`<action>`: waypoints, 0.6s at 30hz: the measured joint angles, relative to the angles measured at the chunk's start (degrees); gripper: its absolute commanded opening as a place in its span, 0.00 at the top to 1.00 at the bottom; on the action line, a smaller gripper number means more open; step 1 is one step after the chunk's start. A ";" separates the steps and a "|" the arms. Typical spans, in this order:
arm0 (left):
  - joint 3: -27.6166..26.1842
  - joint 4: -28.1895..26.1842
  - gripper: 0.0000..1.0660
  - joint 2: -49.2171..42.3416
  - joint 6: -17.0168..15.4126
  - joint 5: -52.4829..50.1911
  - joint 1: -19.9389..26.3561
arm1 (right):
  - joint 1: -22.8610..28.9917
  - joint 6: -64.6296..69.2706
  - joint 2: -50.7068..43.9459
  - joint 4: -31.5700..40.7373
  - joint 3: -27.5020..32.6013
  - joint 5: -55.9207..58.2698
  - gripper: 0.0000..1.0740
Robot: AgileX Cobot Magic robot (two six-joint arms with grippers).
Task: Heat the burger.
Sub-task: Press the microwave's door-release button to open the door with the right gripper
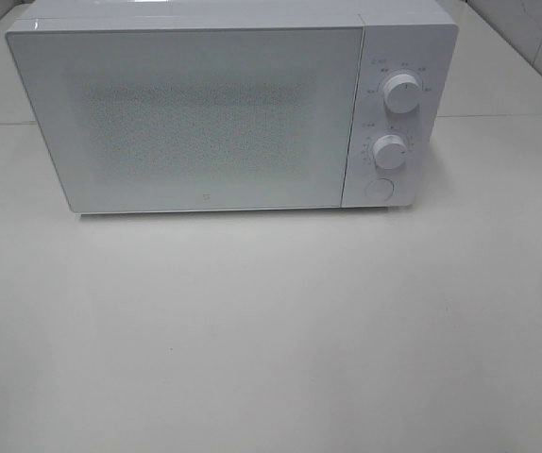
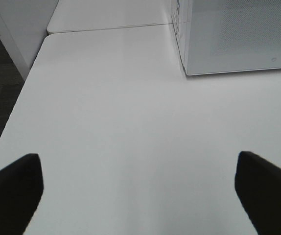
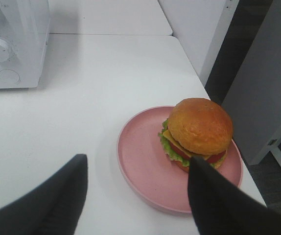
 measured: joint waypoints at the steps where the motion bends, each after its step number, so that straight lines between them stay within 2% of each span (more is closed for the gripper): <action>1: 0.00 0.00 0.05 0.00 0.00 0.00 0.00 | 0.00 0.00 0.00 0.00 0.00 0.00 0.44; 18: 0.00 0.00 0.05 0.00 0.00 0.00 0.00 | 0.00 0.00 0.00 0.00 0.00 -0.06 0.45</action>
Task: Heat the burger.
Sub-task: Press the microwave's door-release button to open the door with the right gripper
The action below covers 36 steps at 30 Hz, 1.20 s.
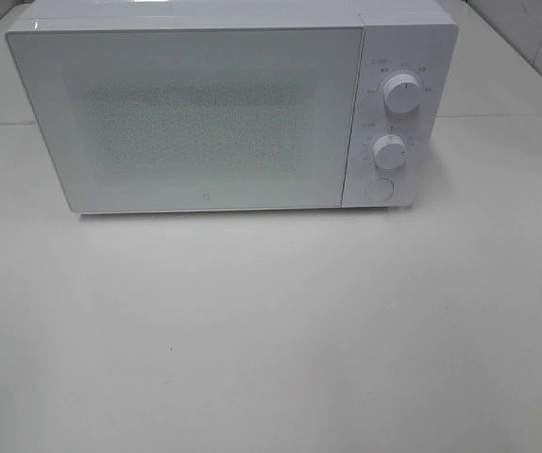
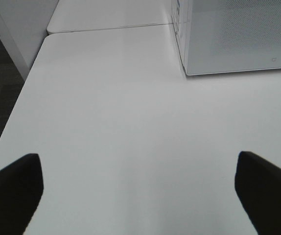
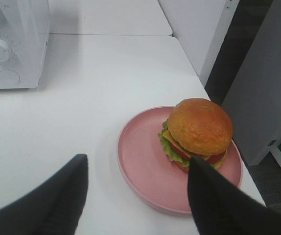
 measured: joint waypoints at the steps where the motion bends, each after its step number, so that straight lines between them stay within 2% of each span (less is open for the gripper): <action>1: 0.00 0.00 0.05 0.00 0.00 0.00 0.00 | 0.00 0.00 0.46 0.00 -0.23 -0.52 0.45; 7: 0.00 0.00 0.05 0.00 0.00 0.00 0.00 | 0.00 0.00 4.24 -0.06 -0.63 -8.31 0.49; 9: 0.00 0.00 0.05 0.00 0.00 0.00 0.00 | 0.00 0.00 7.96 0.06 0.06 -22.23 0.54; 12: 0.00 0.00 0.05 0.00 0.00 0.00 0.00 | 0.00 0.00 8.77 0.06 0.80 -25.55 0.56; 14: 0.00 0.00 0.05 0.00 0.00 0.00 0.00 | 0.00 0.00 13.41 0.06 5.39 -40.85 0.71; 15: 0.00 0.00 0.05 0.00 0.00 0.00 0.00 | 0.00 0.00 13.41 0.06 5.39 -40.85 0.71; 16: 0.00 0.00 0.05 0.00 0.00 0.00 0.00 | 0.00 0.00 14.67 0.11 6.88 -44.18 0.76; 17: 0.00 0.00 0.05 0.00 0.00 0.00 0.00 | 0.00 0.00 17.19 0.11 9.51 -50.13 0.86; 18: 0.00 0.00 0.05 0.00 0.00 0.00 0.00 | 0.00 0.00 17.19 0.11 9.51 -50.13 0.86; 20: 0.00 0.00 0.05 0.00 0.00 0.00 0.00 | 0.00 1.09 21.49 0.17 12.66 -57.07 1.00; 23: 0.00 0.00 0.05 0.00 0.00 0.00 0.00 | 0.00 2.12 23.03 0.23 13.35 -59.36 1.00; 25: 0.00 0.00 0.05 0.00 0.00 0.00 0.00 | 0.00 5.61 28.93 0.17 13.98 -66.52 1.00; 30: 0.00 0.00 0.05 0.00 0.00 0.00 0.00 | 0.00 5.10 35.47 -0.86 14.04 -71.16 1.00; 36: 0.00 0.00 0.05 0.00 0.00 0.00 0.00 | 0.00 3.04 44.69 -1.03 16.44 -82.56 1.00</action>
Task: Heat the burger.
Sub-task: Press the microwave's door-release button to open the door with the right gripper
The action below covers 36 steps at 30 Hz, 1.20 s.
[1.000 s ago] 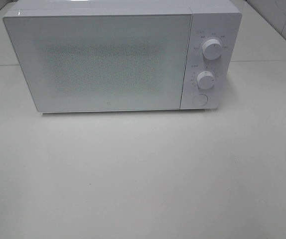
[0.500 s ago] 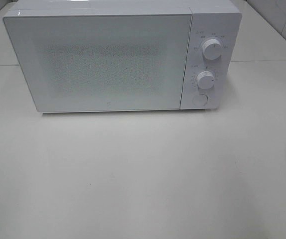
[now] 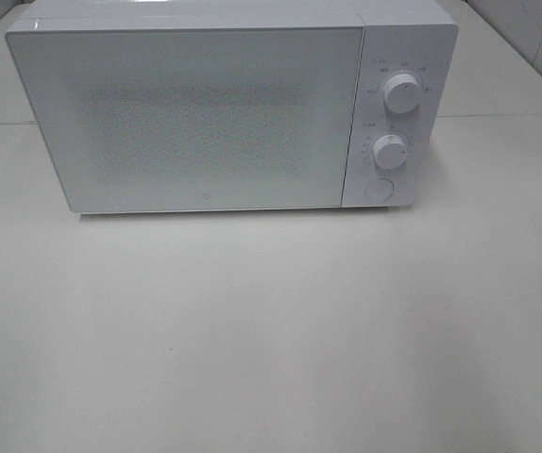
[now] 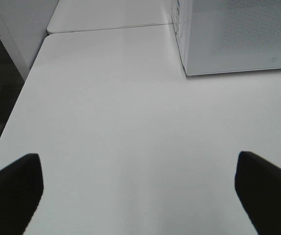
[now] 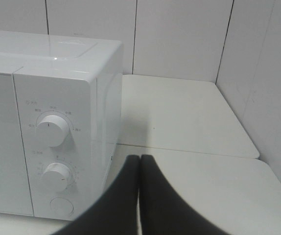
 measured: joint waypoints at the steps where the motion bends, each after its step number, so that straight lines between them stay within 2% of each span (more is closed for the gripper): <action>1: 0.00 0.00 0.05 0.00 0.00 0.00 0.00 | 0.00 -0.40 3.15 0.17 0.69 -3.61 1.00; 21: 0.00 0.00 0.05 0.00 0.00 0.00 0.00 | 0.00 -4.47 35.47 6.19 1.60 -32.95 1.00; 28: 0.00 0.00 0.05 0.00 0.00 0.00 0.00 | 0.00 2.98 47.44 2.81 1.60 -41.25 1.00; 33: 0.00 0.00 0.05 0.00 0.00 0.00 0.00 | 0.00 7.91 50.59 2.58 1.55 -41.48 1.00; 36: 0.00 0.00 0.05 0.00 0.00 0.00 0.00 | 0.00 15.36 51.91 2.58 1.55 -41.60 1.00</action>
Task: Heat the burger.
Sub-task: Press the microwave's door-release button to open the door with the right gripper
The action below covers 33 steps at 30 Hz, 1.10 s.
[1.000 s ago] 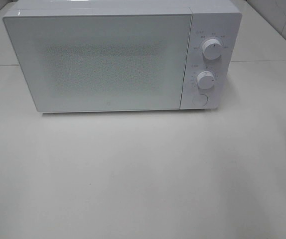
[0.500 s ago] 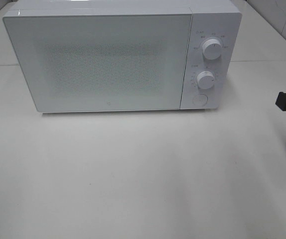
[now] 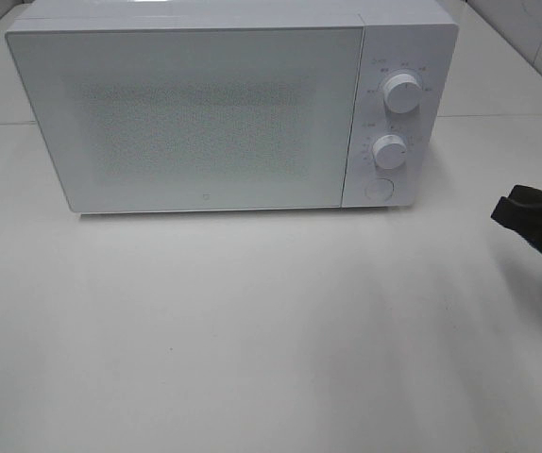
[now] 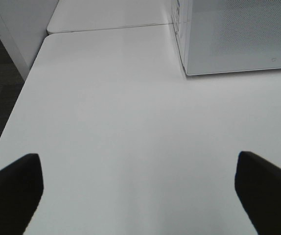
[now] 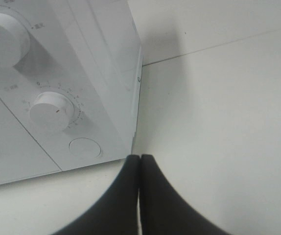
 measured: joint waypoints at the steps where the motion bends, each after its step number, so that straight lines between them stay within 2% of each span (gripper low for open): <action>1: 0.00 0.00 0.05 0.00 0.00 0.00 0.00 | 0.00 6.99 0.69 0.00 0.00 -0.17 1.00; 2: 0.00 0.00 0.05 0.00 0.00 0.00 0.00 | 0.00 13.58 1.38 -0.06 0.00 -0.29 1.00; 8: 0.00 0.00 0.05 0.00 0.00 0.00 0.00 | 2.18 24.52 3.15 0.97 0.00 -0.29 1.00; 10: 0.00 0.00 0.05 0.00 0.00 0.00 0.00 | 6.99 31.28 4.24 5.84 0.00 -0.29 1.00; 11: 0.00 0.00 0.05 0.00 0.00 0.00 0.00 | 6.99 31.28 4.24 5.84 0.00 -0.29 1.00; 13: 0.00 0.00 0.05 0.00 0.00 0.00 0.00 | 10.77 35.70 5.67 11.17 0.00 -0.34 1.00; 19: 0.00 0.00 0.05 0.00 0.00 0.00 0.00 | 14.50 41.60 8.59 15.87 -0.92 -0.34 1.00; 21: 0.00 0.00 0.05 0.00 0.00 0.00 0.00 | 17.93 43.89 10.26 18.74 -4.47 -0.29 1.00; 24: 0.00 0.00 0.05 0.00 0.00 0.00 0.00 | 18.74 44.35 10.31 19.77 -5.16 -0.06 1.00; 26: 0.00 0.00 0.05 0.00 0.00 0.00 0.00 | 21.83 46.12 10.43 23.78 -8.14 2.86 1.00; 29: 0.00 0.00 0.05 0.00 0.00 0.00 0.00 | 22.06 46.18 10.54 24.35 -9.00 3.67 1.00; 31: 0.00 0.00 0.05 0.00 0.00 0.00 0.00 | 22.46 46.70 11.75 25.73 -12.78 6.82 1.00; 33: 0.00 0.00 0.05 0.00 0.00 0.00 0.00 | 22.46 47.04 12.15 25.73 -13.69 7.45 1.00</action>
